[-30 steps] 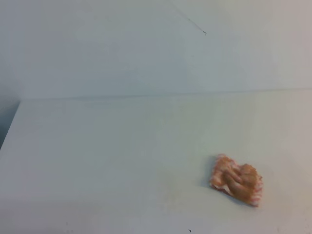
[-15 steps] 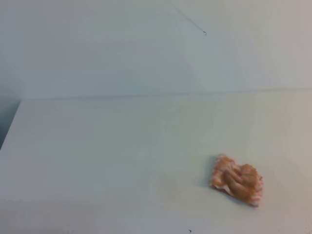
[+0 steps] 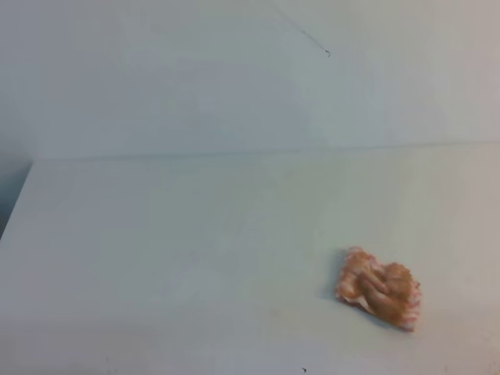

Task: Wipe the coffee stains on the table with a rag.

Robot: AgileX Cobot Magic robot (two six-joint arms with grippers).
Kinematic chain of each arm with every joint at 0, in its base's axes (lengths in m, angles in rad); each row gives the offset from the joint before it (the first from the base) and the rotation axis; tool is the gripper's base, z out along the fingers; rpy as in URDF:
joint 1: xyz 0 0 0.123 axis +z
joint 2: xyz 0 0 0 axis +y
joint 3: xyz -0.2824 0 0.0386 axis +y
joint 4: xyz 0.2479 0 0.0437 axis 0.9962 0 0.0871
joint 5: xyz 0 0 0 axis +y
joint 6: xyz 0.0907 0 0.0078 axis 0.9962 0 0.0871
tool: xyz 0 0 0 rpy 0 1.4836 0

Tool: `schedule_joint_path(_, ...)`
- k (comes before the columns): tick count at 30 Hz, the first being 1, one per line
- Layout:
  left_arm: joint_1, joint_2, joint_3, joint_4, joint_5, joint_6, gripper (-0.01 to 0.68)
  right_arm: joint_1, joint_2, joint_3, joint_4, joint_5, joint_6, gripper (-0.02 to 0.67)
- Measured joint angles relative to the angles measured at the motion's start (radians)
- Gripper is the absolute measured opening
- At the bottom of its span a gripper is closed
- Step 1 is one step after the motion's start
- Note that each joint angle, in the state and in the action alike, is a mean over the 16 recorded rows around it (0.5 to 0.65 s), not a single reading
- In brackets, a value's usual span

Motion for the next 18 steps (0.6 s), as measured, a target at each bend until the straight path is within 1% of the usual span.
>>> schedule_joint_path(5, 0.000, 0.000, 0.000, 0.000, 0.000, 0.000, -0.001, 0.000, 0.000, 0.000, -0.011, 0.049, 0.013, 0.000)
schedule_joint_path(18, 0.000, 0.000, 0.000, 0.000, 0.000, 0.000, -0.001, 0.000, 0.000, 0.000, -0.014, 0.037, 0.034, 0.000)
